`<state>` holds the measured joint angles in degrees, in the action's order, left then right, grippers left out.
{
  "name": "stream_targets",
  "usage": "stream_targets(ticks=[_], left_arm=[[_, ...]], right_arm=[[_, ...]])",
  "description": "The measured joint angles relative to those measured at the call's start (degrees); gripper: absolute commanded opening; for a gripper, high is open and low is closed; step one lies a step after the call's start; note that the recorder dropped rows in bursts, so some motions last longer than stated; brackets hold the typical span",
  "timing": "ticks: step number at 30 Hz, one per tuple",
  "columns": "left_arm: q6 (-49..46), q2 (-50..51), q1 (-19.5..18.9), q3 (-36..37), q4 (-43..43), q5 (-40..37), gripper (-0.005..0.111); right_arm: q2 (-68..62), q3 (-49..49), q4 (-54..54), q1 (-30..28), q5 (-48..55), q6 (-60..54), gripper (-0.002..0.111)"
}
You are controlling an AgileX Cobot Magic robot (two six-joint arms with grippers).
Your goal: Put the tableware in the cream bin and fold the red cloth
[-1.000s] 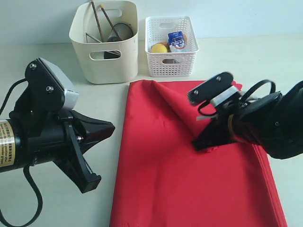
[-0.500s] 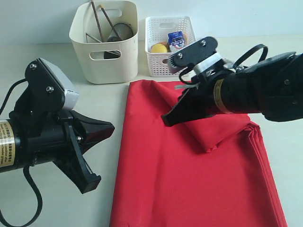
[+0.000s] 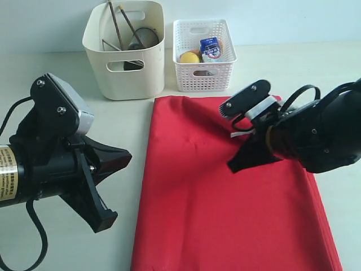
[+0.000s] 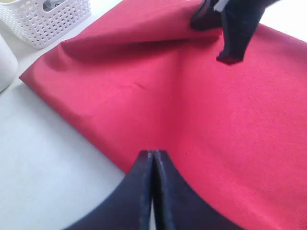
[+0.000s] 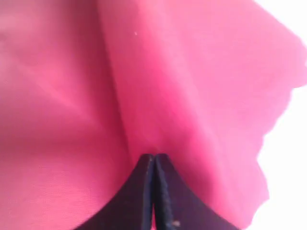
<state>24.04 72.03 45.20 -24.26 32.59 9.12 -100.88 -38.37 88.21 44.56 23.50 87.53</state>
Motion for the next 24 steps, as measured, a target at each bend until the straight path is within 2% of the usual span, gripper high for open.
stream_targets(ticks=[3, 5, 7, 9, 11, 16, 19, 24], left_arm=[[-0.1, 0.0, 0.0, 0.0, 0.0, 0.0, 0.002], [-0.1, 0.0, 0.0, 0.0, 0.0, 0.0, 0.002], [-0.1, 0.0, 0.0, 0.0, 0.0, 0.0, 0.002], [-0.1, 0.0, 0.0, 0.0, 0.0, 0.0, 0.002], [-0.1, 0.0, 0.0, 0.0, 0.0, 0.0, 0.002], [-0.1, 0.0, 0.0, 0.0, 0.0, 0.0, 0.002], [-0.1, 0.0, 0.0, 0.0, 0.0, -0.1, 0.002], [-0.1, 0.0, 0.0, 0.0, 0.0, -0.2, 0.002]], right_arm=[[0.0, -3.4, 6.6, -3.3, 12.7, 3.1, 0.0], [0.0, -8.0, 8.5, -6.2, 14.6, 5.4, 0.0], [1.2, -12.1, 3.5, -7.2, 15.0, 1.1, 0.0], [4.8, -13.7, -4.4, -7.2, 11.9, -7.1, 0.0], [9.3, -14.0, -16.4, -7.2, 4.4, -16.1, 0.0], [12.0, -11.6, -35.7, -7.2, -12.3, -33.6, 0.0], [10.3, -9.5, -41.3, -7.1, -16.1, -38.4, 0.0], [2.9, -7.9, -43.1, -7.1, -12.7, -40.5, 0.0]])
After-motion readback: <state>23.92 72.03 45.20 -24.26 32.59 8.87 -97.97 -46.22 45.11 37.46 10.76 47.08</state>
